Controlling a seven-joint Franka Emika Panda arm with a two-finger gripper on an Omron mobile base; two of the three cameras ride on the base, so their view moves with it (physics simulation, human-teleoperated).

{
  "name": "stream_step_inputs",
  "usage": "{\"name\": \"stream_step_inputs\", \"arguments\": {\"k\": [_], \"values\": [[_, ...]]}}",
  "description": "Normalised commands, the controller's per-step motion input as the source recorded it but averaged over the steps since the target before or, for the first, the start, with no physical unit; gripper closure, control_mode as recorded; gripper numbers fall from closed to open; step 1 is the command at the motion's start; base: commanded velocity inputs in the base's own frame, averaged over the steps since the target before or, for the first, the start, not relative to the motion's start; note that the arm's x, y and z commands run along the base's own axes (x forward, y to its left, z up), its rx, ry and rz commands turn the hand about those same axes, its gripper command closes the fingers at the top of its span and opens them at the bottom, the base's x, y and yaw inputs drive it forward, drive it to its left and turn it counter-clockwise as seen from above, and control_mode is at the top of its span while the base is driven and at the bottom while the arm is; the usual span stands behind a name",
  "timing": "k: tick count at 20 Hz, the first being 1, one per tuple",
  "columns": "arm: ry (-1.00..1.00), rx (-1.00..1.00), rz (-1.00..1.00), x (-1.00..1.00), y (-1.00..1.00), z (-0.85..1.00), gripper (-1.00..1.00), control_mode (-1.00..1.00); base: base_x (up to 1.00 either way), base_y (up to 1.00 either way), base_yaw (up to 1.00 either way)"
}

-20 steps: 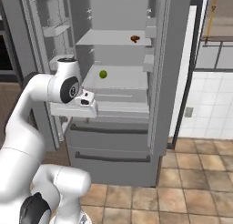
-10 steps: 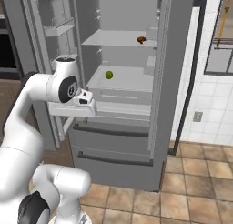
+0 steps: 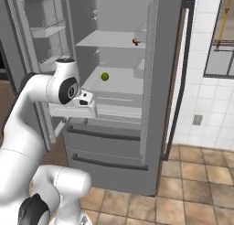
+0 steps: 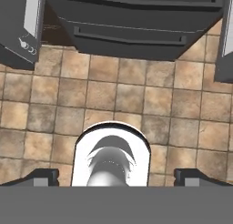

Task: Take the cheese, chicken drumstick, and lime from the fridge and place them on the plate on the dining counter to create an appetizer plate.

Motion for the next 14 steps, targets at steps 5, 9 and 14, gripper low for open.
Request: {"name": "stream_step_inputs", "arguments": {"k": [5,9,14], "values": [[0.0,0.0,0.0,0.0,0.0,0.0,-1.0,1.0,0.73,-0.08,0.05],[0.0,0.0,0.0,0.0,0.0,0.0,-1.0,1.0,0.79,-0.12,0.05],[0.0,0.0,0.0,0.0,0.0,0.0,-1.0,1.0,0.58,-0.27,0.03]]}}
